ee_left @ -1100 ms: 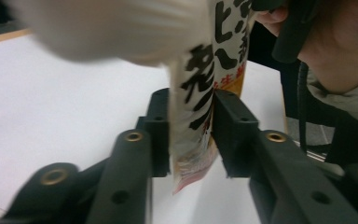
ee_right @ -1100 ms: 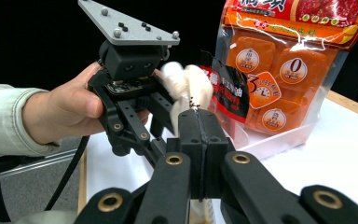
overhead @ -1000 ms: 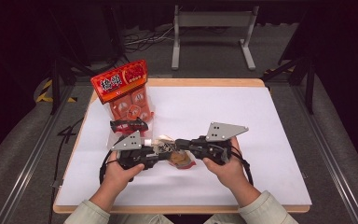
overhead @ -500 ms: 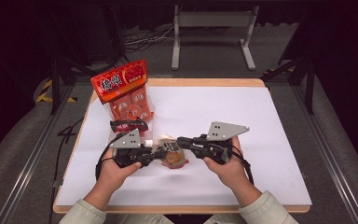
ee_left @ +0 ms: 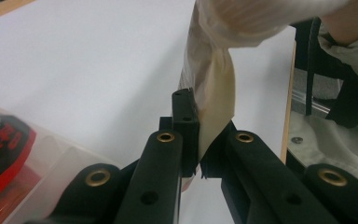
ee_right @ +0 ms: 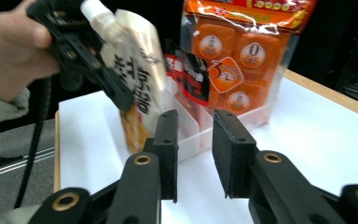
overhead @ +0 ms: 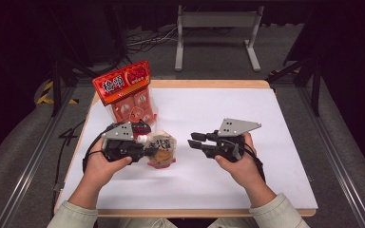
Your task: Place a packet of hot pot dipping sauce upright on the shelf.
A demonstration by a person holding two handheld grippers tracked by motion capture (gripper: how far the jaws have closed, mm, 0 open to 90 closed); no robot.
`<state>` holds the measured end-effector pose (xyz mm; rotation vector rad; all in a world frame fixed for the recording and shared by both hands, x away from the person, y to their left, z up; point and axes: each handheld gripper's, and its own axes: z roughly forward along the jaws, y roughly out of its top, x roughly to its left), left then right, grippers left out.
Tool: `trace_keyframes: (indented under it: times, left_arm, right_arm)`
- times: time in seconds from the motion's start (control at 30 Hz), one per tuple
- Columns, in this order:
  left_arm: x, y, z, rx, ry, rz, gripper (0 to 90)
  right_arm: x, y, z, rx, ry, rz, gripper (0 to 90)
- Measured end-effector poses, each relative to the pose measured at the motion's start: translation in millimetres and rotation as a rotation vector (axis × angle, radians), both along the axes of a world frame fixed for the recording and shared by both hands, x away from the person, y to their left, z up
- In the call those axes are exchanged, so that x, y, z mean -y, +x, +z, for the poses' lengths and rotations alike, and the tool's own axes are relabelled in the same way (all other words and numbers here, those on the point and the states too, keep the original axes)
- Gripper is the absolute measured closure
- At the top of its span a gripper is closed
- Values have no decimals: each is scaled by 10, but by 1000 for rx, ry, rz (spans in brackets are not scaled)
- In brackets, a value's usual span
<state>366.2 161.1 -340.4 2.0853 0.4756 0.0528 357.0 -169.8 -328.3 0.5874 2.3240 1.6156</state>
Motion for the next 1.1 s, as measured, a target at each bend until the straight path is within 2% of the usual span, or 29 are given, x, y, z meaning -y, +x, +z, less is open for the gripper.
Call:
trace_keyframes:
  times: [0.23,0.4,0.53,0.6,0.73,0.97,1.1]
  left_arm:
    - [-138,11,124,5,-9,10,868]
    - [-265,13,209,7,-1,49,868]
    - [-339,36,237,25,-15,58,870]
    - [-348,38,235,30,-20,57,871]
    - [-363,20,273,60,-41,52,872]
    - [-448,7,325,92,-76,113,874]
    - [-530,7,347,124,-90,166,875]
  right_arm:
    - [87,31,5,-7,-26,-27,700]
    - [143,54,0,-12,-35,-44,702]
    - [204,95,-23,-32,-57,-70,689]
    - [235,133,-49,-58,-77,-86,679]
    - [289,189,-99,-78,-109,-112,669]
    - [360,264,-170,-113,-131,-139,648]
    - [407,298,-201,-126,-138,-161,645]
